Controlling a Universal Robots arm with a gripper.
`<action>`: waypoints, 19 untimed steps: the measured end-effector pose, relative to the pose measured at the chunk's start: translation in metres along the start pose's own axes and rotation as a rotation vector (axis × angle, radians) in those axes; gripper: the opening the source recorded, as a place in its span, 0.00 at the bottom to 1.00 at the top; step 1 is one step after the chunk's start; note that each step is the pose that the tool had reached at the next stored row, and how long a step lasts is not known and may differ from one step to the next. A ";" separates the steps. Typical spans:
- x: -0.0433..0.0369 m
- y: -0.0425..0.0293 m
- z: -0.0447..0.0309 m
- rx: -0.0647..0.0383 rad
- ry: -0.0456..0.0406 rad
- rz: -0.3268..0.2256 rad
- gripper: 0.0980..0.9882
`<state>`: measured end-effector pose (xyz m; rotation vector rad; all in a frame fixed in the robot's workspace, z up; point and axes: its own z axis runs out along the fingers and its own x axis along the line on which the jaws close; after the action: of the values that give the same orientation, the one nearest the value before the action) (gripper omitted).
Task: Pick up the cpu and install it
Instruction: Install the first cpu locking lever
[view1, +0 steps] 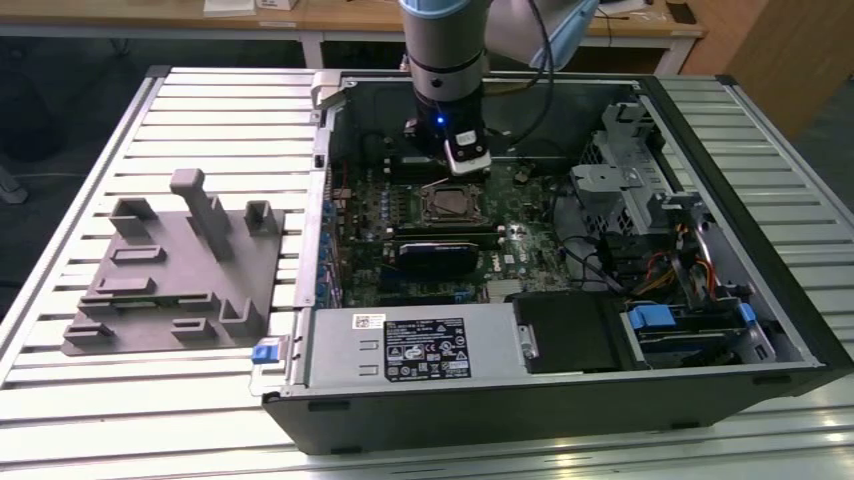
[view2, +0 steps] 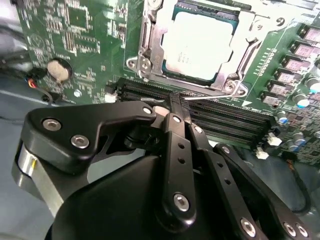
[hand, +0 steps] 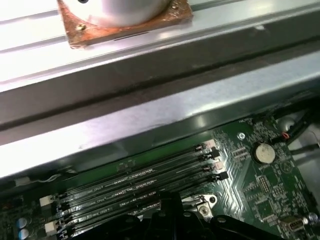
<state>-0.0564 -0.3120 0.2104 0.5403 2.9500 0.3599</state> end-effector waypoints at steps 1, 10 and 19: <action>0.0001 -0.0002 0.0007 0.002 -0.0051 0.014 0.01; 0.0005 -0.0011 0.0049 0.010 -0.0433 0.047 0.01; 0.0013 -0.0002 0.0061 0.013 -0.0556 0.043 0.01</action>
<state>-0.0567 -0.3103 0.2043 0.6066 2.8933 0.3244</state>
